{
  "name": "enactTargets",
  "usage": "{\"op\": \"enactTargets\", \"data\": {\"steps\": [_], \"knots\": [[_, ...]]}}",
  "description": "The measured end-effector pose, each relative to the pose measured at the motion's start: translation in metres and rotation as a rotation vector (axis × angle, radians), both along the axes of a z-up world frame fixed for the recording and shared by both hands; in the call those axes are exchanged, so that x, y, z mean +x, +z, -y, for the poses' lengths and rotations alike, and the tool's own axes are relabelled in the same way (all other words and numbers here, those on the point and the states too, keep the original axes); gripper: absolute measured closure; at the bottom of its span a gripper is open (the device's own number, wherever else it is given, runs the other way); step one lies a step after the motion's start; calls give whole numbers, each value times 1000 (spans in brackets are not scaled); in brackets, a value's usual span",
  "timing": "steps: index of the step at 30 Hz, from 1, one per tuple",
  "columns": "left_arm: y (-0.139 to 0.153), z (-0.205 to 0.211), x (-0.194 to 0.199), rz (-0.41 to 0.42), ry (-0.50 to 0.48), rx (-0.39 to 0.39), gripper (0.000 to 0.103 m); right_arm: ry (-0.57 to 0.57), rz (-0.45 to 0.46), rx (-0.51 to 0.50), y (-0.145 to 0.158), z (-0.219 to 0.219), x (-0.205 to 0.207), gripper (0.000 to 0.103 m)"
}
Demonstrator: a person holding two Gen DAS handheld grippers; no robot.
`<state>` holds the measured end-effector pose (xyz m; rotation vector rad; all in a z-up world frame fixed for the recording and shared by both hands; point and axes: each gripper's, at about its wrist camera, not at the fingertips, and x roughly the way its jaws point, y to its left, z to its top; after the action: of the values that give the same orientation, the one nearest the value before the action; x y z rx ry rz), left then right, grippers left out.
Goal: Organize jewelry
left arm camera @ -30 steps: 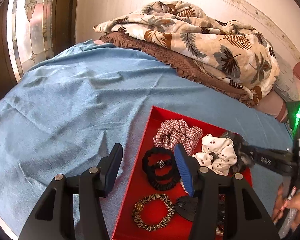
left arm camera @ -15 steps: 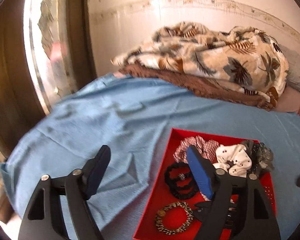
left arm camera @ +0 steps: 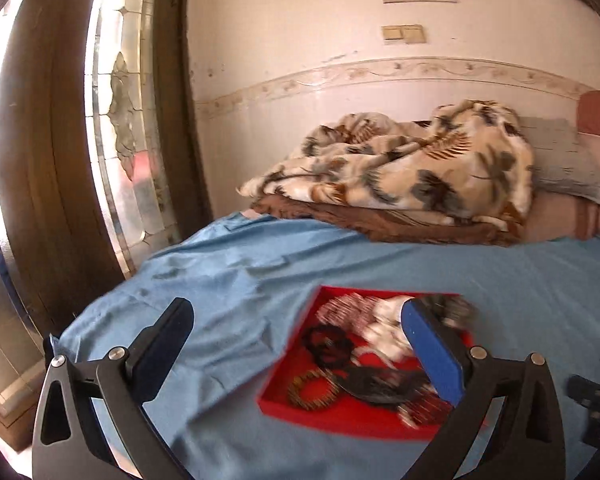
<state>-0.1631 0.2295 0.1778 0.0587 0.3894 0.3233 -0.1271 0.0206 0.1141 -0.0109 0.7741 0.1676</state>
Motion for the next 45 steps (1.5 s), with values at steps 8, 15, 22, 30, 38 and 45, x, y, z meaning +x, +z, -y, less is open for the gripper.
{"op": "enactTargets", "data": {"steps": [8,15,22,30,38,45], "knots": [[-1,52,-22,-139,-104,-28,0,-70,49,19,4,27,-25,25],[-28,66,-25,-284,-125,-70,0,-69,43,19,-3,31,-29,24],[-33,57,-22,-326,-105,-137,0,-82,36,14,-6,34,-30,21],[-37,44,-21,-342,-96,-187,0,-67,25,-12,-9,24,-28,21],[-43,31,-20,-357,-90,-235,0,-45,16,-43,-12,11,-29,20],[-45,27,-19,-357,-85,-247,0,-35,17,-61,-13,3,-30,18]]}}
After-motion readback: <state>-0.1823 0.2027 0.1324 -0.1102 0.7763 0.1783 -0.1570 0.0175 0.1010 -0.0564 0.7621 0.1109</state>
